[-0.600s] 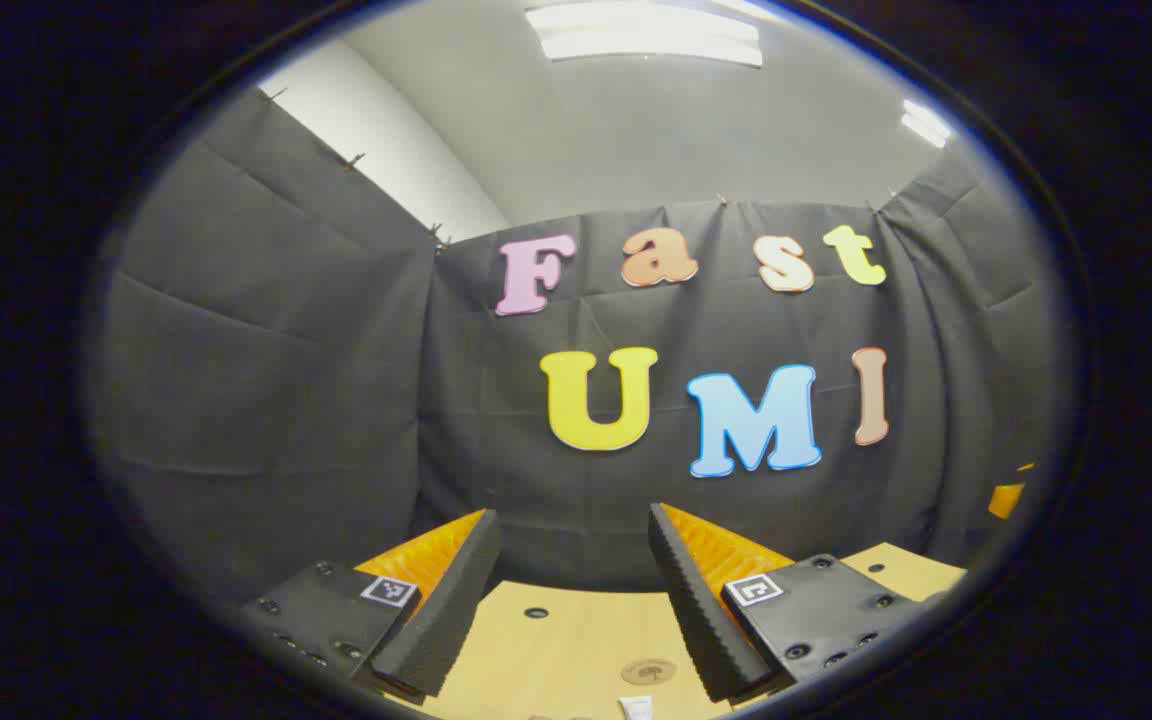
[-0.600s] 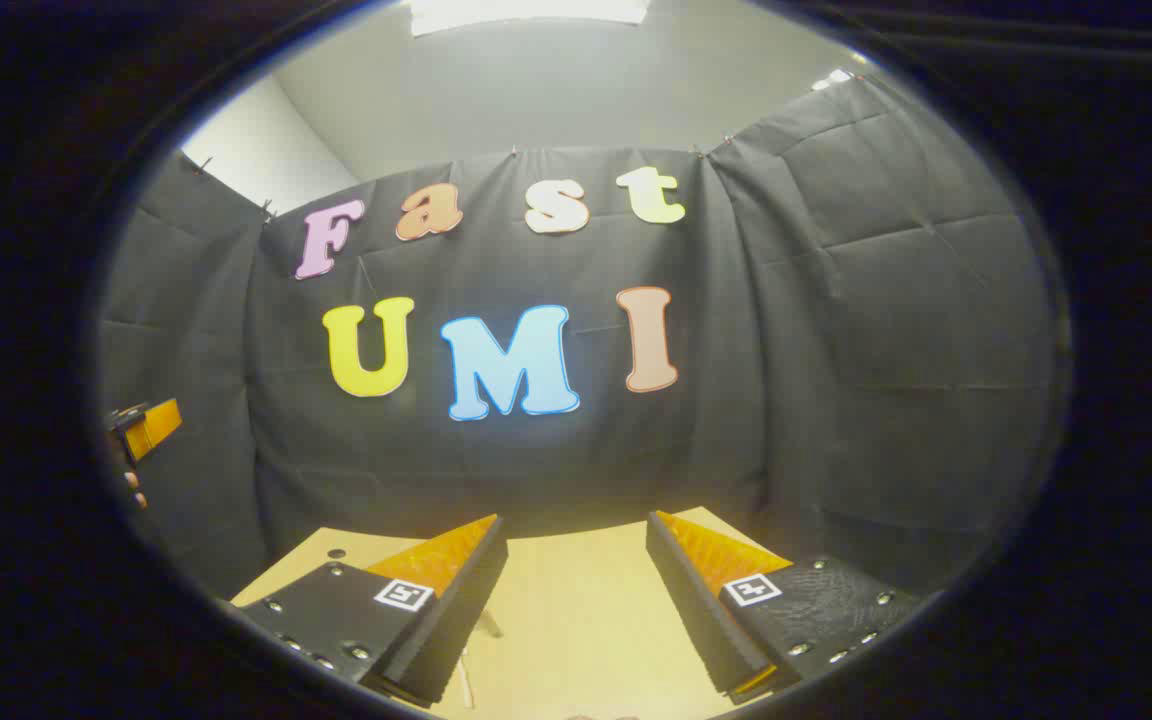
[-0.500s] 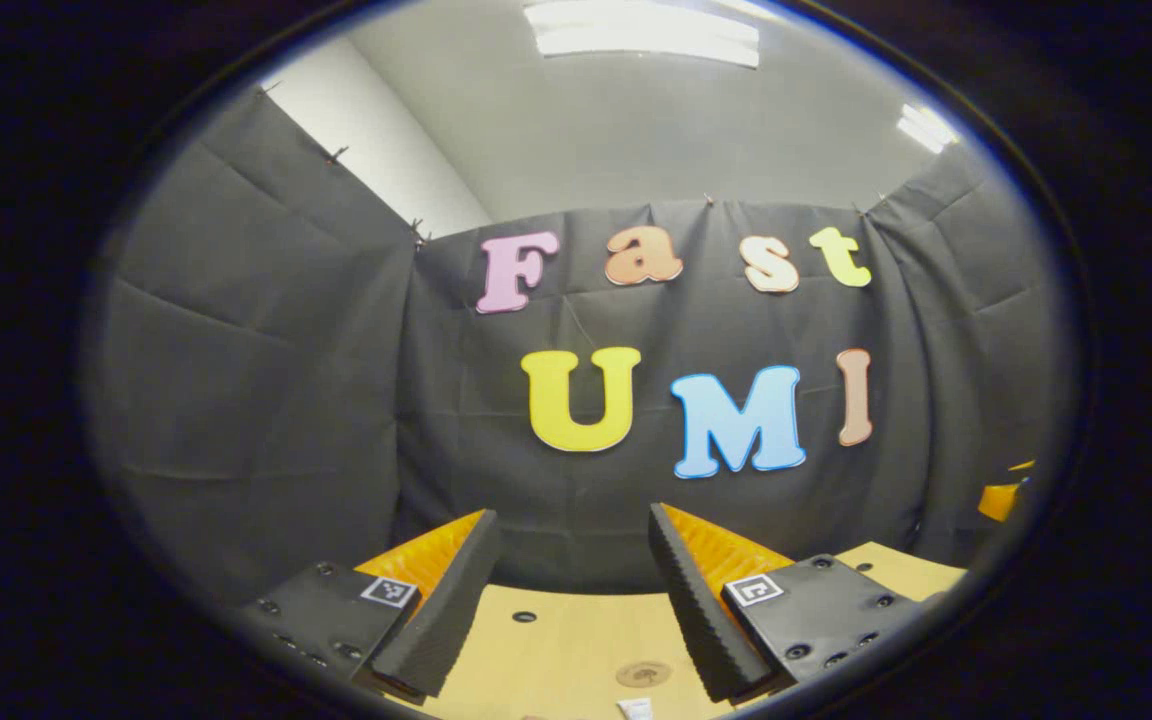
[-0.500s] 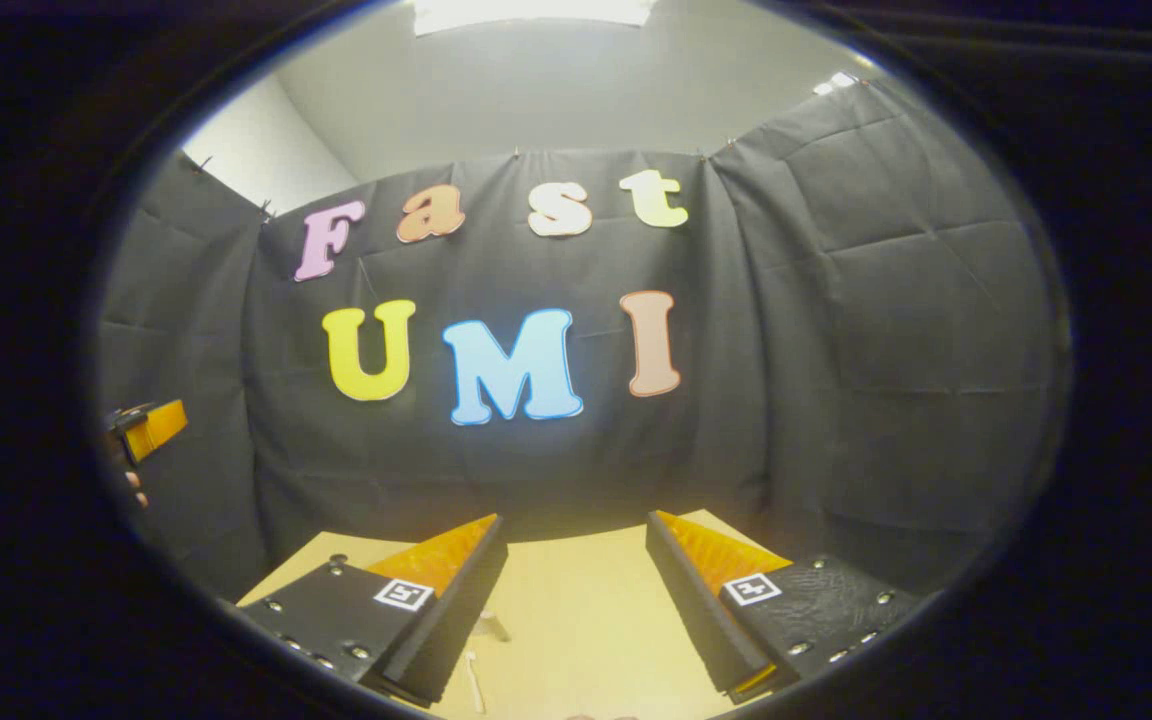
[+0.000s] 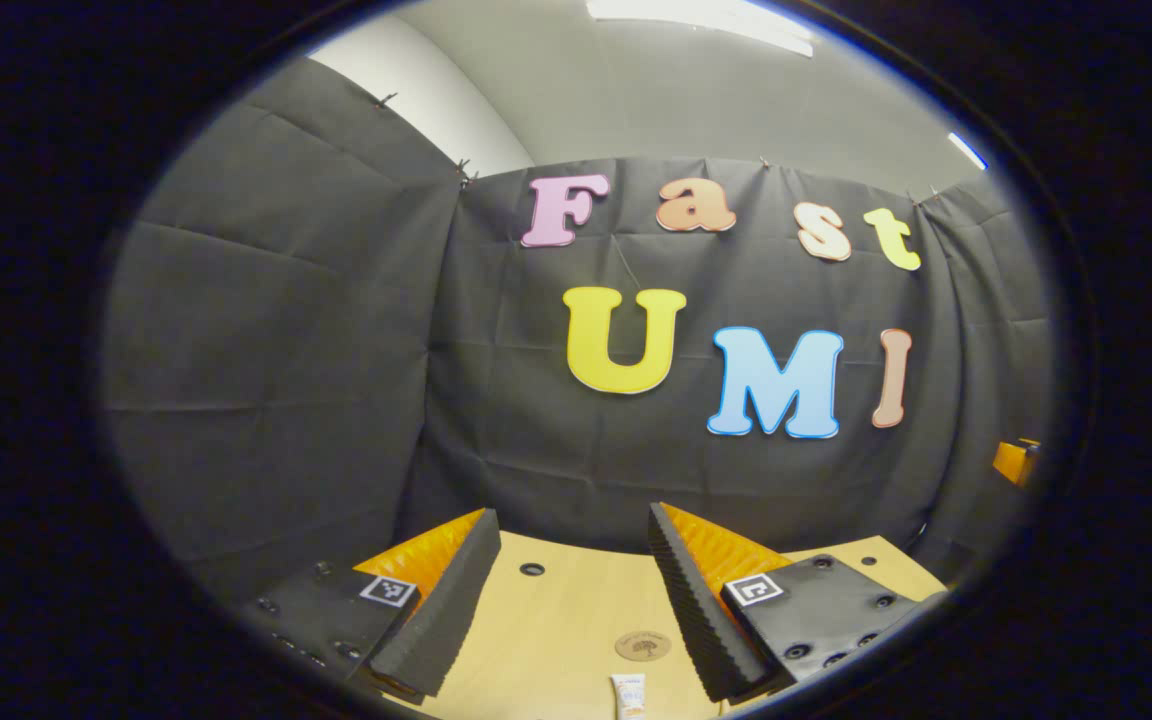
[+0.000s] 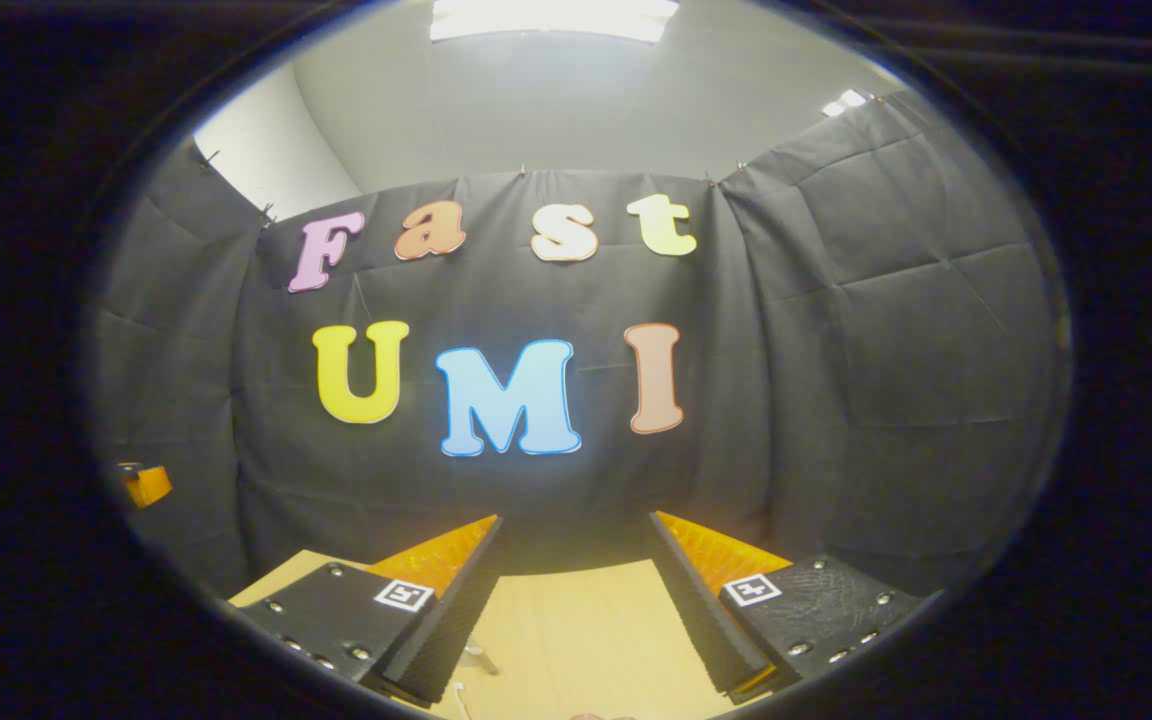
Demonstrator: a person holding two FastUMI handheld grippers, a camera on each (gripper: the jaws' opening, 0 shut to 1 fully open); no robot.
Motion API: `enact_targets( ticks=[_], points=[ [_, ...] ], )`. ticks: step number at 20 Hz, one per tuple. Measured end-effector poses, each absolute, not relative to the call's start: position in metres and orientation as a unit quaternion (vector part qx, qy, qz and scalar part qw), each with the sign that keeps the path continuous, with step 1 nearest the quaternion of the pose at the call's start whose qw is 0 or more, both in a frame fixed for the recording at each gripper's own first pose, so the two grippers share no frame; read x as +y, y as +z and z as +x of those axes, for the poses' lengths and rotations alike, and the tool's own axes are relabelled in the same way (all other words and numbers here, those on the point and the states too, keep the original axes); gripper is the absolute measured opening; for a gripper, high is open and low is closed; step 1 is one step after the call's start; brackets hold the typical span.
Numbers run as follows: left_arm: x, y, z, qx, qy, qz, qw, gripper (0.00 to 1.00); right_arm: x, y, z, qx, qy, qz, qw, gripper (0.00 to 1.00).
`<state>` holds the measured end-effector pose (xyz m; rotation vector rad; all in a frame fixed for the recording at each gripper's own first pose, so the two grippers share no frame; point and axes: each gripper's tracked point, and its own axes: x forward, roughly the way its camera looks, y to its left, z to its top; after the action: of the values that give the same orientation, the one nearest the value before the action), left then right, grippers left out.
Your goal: Put the toothbrush and toothpaste on the desktop into the cup, then pick up the cup and place it on the coaster on the desktop.
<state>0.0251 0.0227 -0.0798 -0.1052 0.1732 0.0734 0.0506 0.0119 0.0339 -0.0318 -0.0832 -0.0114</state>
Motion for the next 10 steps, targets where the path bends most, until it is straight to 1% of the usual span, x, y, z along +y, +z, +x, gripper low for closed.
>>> enact_targets(
  ticks=[1,2,3,4,6,8,9,10],
  points=[
    [0.017,-0.081,0.029,0.088,0.034,-0.044,0.995,0.99,0.016,0.032,0.053,-0.038,0.000,-0.016,0.999,0.89],
    [0.013,-0.083,0.031,0.093,0.031,-0.033,0.995,0.96,0.019,0.024,0.056,-0.028,0.006,-0.020,0.999,0.89],
    [0.009,-0.090,0.032,0.101,0.024,-0.026,0.994,0.96,0.024,0.016,0.059,-0.014,0.014,-0.024,1.000,0.90],
    [0.003,-0.098,0.030,0.112,0.014,-0.024,0.993,0.96,0.028,0.009,0.062,-0.003,0.024,-0.025,0.999,0.91],
    [-0.004,-0.112,0.027,0.132,0.001,-0.017,0.991,0.96,0.040,-0.002,0.063,0.016,0.049,-0.026,0.998,0.89],
    [-0.008,-0.117,0.029,0.137,-0.001,-0.011,0.990,0.96,0.050,-0.015,0.064,0.032,0.068,-0.029,0.997,0.90],
    [-0.011,-0.121,0.030,0.140,-0.003,-0.012,0.990,0.96,0.055,-0.021,0.064,0.042,0.075,-0.033,0.996,0.89],
    [-0.016,-0.125,0.033,0.145,-0.009,-0.015,0.989,0.96,0.062,-0.028,0.062,0.048,0.084,-0.036,0.995,0.90]
  ],
)
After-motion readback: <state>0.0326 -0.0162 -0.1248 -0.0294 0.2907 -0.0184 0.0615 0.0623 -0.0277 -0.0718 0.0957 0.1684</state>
